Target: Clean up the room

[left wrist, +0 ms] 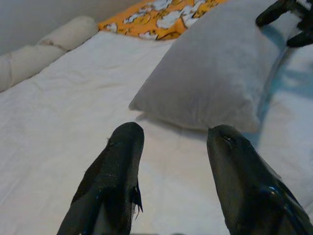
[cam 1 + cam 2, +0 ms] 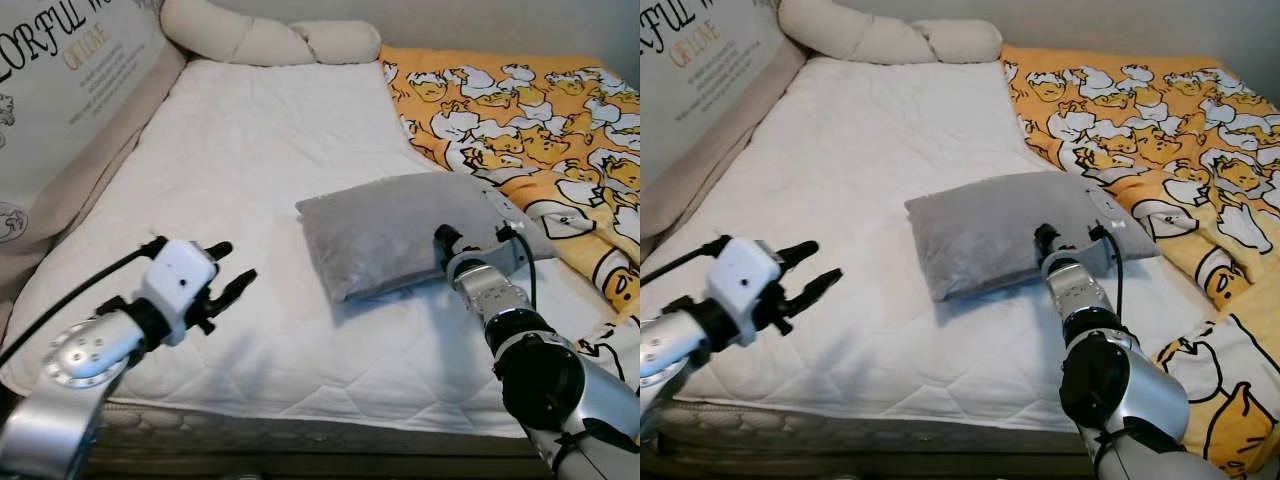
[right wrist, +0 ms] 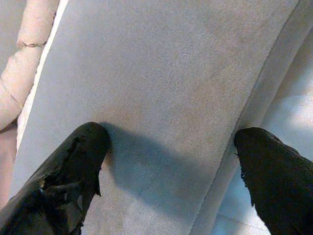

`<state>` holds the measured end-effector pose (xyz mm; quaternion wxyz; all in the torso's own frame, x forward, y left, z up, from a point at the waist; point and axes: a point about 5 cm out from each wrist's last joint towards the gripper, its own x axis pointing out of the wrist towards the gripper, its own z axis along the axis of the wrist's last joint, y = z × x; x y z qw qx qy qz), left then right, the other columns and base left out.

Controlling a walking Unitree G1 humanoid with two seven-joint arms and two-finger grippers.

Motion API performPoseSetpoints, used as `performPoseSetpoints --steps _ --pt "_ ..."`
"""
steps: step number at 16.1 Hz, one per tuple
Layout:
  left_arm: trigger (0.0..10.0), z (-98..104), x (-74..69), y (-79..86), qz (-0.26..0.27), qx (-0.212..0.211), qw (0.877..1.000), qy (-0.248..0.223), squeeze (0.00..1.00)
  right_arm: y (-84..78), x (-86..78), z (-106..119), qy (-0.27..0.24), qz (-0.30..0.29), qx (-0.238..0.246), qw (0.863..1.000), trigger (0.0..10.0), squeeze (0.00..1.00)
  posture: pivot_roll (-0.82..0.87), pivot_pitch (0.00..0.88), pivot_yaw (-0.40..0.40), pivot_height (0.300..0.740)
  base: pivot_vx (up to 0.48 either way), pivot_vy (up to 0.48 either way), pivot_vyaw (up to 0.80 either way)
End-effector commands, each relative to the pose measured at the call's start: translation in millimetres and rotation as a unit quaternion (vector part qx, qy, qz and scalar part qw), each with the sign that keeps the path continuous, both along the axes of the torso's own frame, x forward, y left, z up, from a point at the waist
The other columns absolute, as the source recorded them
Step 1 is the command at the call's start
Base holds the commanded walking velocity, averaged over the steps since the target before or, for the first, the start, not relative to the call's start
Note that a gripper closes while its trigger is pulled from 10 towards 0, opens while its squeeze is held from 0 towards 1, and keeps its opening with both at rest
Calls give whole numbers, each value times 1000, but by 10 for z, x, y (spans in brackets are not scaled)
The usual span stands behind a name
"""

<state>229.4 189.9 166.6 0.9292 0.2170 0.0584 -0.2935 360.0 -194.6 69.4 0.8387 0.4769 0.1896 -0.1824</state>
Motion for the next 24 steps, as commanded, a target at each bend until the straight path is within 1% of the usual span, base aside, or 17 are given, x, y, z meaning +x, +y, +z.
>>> performPoseSetpoints --steps 1,2,3,4,6,8,9,10,11,19,24 --pt "10000 62 -40 47 -2 9 1000 2 0 5 28 40 -5 2 2 1000 10000 0 219 0 -38 740 0 0 0" --pt "10000 68 -68 83 0 16 1000 7 0 13 22 28 -3 2 1 1000 8863 0 222 10 -38 740 0 0 0" --pt "10000 66 -94 99 1 19 1000 11 0 25 15 15 0 6 -1 1000 3725 0 222 17 -39 740 0 0 0" --pt "10000 68 -122 92 -1 20 1000 15 0 37 11 5 1 10 0 1000 0 0 224 18 -40 740 0 0 0" --pt "10000 73 -144 74 -4 20 1000 18 0 44 7 -3 6 9 9 1000 0 0 223 24 -39 740 0 0 0" --pt "10000 62 -166 47 -10 22 999 24 0 47 7 -4 7 17 2 1000 0 0 222 35 -35 740 0 0 0" --pt "10000 51 -183 37 -14 24 999 29 0 47 -10 -31 21 23 -10 999 0 0 223 44 -32 740 0 0 0" --pt "10000 49 -191 39 -14 25 999 32 0 41 -11 -30 19 22 -5 1000 0 0 223 44 -32 740 0 0 0" --pt "10000 50 -191 36 -14 25 999 33 0 36 -13 -32 22 21 0 1000 0 0 223 43 -31 740 0 0 0" --pt "10000 19 -198 -20 -22 17 999 40 0 -22 6 11 18 23 -14 999 0 0 217 14 -37 740 0 0 0" --pt "10000 -55 -208 -16 -2 8 999 43 0 -24 22 38 12 34 -26 999 0 0 191 0 -43 740 0 0 0"
